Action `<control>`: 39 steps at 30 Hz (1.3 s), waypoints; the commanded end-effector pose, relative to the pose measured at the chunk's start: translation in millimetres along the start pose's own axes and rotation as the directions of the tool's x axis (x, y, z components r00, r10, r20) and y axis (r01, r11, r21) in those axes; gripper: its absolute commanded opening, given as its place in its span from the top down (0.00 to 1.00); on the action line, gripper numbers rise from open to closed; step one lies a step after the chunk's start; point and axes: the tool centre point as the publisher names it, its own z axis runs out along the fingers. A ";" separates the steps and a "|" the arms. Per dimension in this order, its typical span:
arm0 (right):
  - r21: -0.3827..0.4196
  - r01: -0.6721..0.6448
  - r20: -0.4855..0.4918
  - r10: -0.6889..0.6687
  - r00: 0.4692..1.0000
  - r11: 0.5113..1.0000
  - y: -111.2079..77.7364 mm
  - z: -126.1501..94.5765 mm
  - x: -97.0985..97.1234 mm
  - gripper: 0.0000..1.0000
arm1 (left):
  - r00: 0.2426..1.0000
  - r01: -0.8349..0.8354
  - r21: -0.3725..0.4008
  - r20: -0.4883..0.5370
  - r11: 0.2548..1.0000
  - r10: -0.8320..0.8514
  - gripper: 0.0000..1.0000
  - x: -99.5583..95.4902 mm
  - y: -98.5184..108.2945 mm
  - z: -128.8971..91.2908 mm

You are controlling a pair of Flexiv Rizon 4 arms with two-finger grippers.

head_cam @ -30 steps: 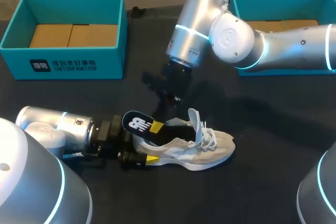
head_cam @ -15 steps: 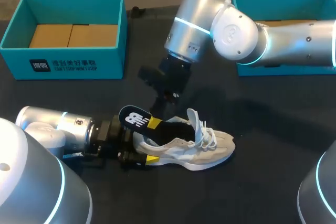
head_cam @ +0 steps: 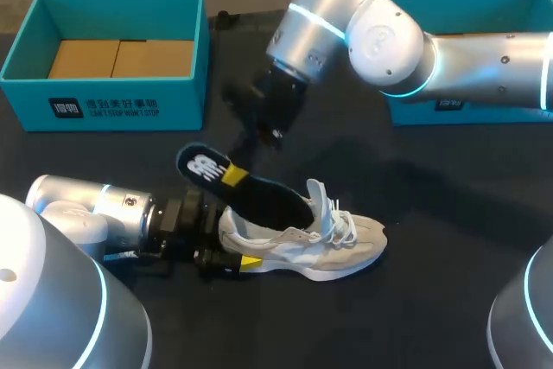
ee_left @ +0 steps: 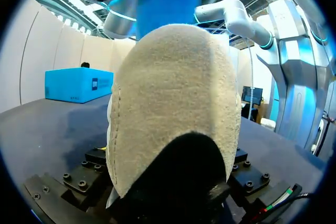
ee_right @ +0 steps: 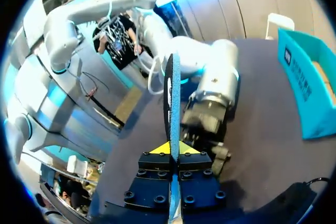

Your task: Take the shoe out of the shoebox, open the shoe tongue, remove and reinsert the insole, then place the shoe into the shoebox

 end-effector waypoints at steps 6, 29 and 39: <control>-0.178 0.026 0.074 -0.013 0.997 0.984 36.9 -42.9 32.6 1.00 | 1.000 0.000 0.000 0.001 1.000 0.000 1.00 0.1 0.5 0.4; -0.257 0.138 0.135 -0.106 0.985 0.957 97.4 -112.4 65.2 1.00 | 1.000 0.000 0.000 0.001 1.000 0.000 1.00 0.1 0.5 0.4; -0.507 0.145 0.098 -0.110 0.989 0.850 90.1 -133.0 94.0 1.00 | 1.000 0.000 0.000 0.001 1.000 0.000 1.00 0.1 0.5 0.4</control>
